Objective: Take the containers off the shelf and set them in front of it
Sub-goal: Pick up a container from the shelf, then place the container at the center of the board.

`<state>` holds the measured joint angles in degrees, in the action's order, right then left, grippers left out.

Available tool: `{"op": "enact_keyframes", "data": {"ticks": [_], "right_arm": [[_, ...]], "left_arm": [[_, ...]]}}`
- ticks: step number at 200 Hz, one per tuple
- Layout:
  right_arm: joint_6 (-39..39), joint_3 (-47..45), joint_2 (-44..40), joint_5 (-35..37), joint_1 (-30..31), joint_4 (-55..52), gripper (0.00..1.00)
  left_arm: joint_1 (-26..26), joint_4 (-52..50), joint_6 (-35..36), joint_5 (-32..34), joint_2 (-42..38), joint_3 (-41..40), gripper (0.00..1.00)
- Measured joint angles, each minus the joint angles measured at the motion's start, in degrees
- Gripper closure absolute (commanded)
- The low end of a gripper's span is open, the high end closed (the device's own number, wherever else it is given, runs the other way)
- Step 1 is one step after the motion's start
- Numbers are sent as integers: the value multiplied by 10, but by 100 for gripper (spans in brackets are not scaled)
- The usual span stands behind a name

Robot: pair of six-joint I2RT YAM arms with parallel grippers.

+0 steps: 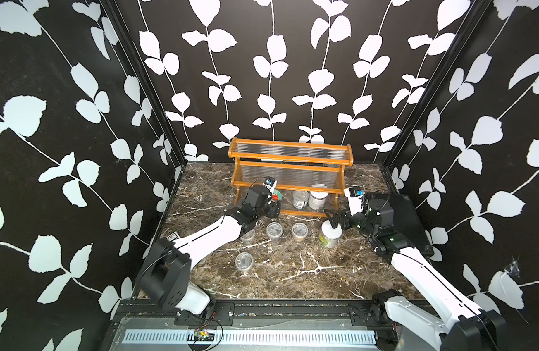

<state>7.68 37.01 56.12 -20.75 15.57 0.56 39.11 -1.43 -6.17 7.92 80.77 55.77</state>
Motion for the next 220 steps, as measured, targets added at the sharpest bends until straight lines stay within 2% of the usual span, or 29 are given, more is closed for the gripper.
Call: {"op": "enact_keyframes", "data": {"ticks": [31,61,95,130,162,220], "right_arm": [[-5,0,-2,-36,0,-17,0],[-9,0,-2,-79,0,-31,0],[-19,0,-9,-110,17,-52,0],[-21,0,-25,-111,39,-61,0],[-24,0,-27,-106,50,-63,0],[-32,0,-27,-95,62,-73,0]], "left_arm": [[67,-55,-3,20,-94,-3,30],[143,-95,-36,52,-156,-29,30],[219,-125,-87,89,-194,-94,30],[280,-147,-134,115,-193,-135,30],[310,-136,-172,122,-183,-165,30],[312,-82,-200,125,-176,-250,28]]}}
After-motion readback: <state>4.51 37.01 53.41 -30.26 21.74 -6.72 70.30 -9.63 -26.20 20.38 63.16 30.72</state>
